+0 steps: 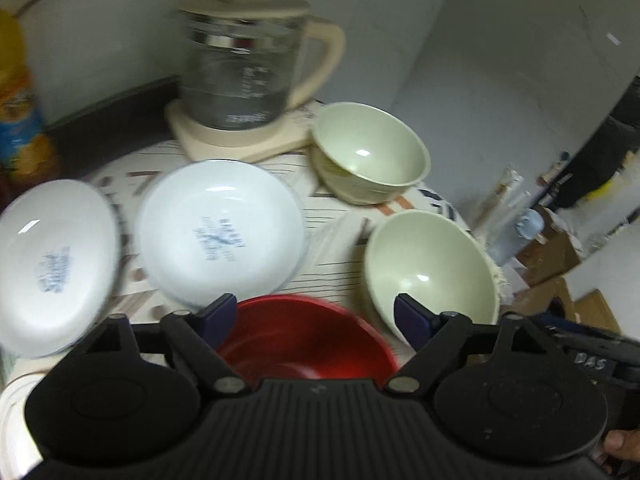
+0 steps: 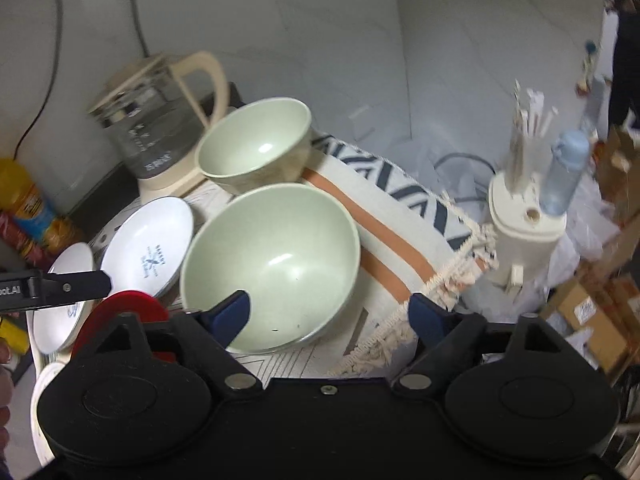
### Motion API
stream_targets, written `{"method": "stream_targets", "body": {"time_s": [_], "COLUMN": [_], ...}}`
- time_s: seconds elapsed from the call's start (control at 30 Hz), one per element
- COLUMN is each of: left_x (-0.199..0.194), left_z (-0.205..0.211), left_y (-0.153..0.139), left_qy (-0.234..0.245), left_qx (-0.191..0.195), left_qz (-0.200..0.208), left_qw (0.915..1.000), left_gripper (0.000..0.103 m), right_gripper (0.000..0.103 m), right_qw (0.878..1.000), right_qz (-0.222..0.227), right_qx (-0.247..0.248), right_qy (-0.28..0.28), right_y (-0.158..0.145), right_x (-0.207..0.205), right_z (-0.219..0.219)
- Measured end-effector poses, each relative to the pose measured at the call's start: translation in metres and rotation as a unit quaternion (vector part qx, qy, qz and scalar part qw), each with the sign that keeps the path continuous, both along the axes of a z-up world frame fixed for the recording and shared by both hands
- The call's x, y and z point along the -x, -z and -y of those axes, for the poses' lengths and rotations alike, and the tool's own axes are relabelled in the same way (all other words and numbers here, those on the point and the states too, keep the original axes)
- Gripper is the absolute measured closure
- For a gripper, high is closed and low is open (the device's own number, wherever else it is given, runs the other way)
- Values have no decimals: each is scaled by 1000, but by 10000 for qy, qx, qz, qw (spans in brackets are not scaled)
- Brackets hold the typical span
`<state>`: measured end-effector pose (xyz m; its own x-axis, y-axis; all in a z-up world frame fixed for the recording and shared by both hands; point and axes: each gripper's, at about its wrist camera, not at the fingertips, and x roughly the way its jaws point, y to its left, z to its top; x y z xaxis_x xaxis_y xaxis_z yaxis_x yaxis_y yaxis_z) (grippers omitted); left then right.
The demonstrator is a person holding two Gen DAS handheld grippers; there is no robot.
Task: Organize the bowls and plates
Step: 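Move both grippers toward the large pale green bowl, then close both grippers on the rim of the large pale green bowl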
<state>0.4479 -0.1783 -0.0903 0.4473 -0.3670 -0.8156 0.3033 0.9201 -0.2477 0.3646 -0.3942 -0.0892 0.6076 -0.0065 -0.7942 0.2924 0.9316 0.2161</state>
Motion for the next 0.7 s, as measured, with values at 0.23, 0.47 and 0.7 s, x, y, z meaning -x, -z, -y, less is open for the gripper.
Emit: {"method": "stream_targets", "body": {"time_s": [0.23,0.47,0.7], "left_x": [-23,-43,-61], "left_z": [36,65,79], "left_y": [20,42,62], "left_qy": [312,508,497], "left_qx": [-235,-328,-350], "left_qz": [-166,-323,-560], "left_qw": [9991,9976,9966], "left_gripper": [44,58,83], "right_gripper": [40,56,68], "right_qw": [9994,9984,9976], "right_qz": [-259,-404,-396], "right_qx": [-131,-308,-472], "right_qy": [203,239,314], "right_y": [21,38,49], "right_x": [-15,-23,-32], "right_z": [11,19,24]}}
